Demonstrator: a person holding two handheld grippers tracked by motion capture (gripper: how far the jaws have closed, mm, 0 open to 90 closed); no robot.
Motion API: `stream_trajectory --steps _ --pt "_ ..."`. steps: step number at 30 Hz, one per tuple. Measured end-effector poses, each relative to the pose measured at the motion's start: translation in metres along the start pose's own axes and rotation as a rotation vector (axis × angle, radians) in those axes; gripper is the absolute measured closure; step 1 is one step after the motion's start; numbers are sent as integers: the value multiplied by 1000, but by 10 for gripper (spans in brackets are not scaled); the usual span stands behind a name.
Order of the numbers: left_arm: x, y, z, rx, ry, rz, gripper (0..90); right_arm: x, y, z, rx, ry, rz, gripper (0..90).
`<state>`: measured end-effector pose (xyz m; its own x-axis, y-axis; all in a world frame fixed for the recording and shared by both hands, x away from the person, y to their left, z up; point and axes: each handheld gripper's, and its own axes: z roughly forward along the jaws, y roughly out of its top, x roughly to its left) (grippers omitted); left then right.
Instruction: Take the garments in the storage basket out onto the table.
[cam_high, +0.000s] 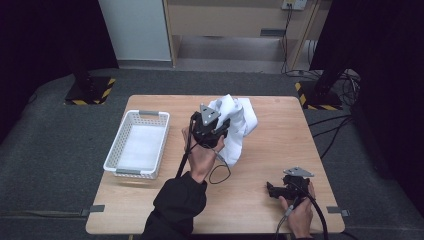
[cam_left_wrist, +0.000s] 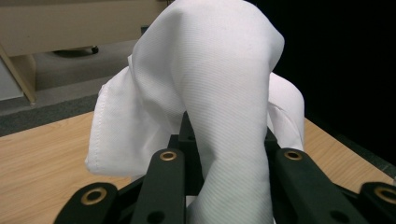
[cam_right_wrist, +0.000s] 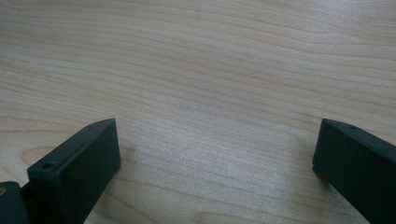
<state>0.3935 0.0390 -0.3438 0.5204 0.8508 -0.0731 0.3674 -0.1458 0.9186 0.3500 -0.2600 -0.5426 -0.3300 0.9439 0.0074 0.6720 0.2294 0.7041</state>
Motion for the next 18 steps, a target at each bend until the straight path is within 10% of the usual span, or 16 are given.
stream_trajectory --steps 18 --pt "-15 2 15 15 -21 22 723 0 0 0 0 0 0 7"
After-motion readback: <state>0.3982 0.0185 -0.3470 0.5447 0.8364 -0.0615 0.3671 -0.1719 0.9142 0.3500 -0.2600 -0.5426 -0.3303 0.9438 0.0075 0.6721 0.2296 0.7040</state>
